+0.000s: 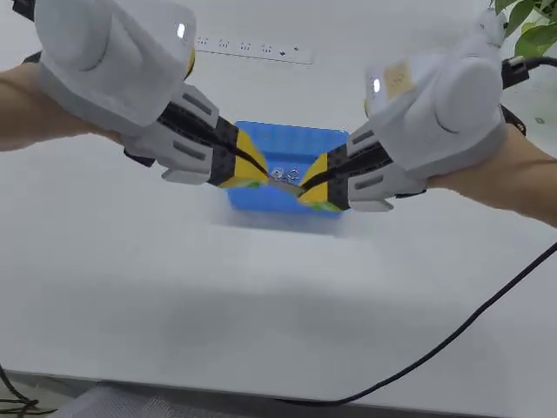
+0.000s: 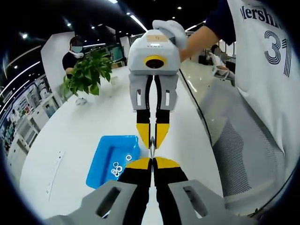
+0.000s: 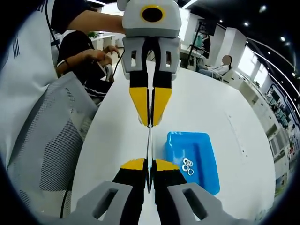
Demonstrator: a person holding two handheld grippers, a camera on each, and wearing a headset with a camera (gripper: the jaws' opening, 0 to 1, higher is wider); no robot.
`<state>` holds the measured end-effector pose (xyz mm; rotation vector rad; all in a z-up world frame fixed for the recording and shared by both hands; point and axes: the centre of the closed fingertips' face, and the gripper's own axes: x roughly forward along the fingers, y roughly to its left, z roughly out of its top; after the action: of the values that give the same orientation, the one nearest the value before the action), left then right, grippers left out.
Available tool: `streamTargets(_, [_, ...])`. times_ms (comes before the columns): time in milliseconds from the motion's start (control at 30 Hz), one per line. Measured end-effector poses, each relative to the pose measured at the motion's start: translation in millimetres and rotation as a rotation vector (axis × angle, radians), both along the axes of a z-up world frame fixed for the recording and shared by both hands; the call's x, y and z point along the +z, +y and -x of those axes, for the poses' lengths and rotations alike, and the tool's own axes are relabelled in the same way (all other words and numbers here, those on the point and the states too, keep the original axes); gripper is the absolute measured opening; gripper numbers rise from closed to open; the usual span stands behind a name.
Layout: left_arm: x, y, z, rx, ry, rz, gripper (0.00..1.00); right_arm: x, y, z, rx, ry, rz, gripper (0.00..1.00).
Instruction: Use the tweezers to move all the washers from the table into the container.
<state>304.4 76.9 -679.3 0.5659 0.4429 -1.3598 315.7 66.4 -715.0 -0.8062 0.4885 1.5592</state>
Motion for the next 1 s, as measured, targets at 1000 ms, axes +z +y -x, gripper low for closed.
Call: streamTargets(1000, [-106.3,1.5,-8.0,0.028,0.137,-0.114,0.05,-82.6,-7.6,4.7,-0.016,0.142,0.067,0.06])
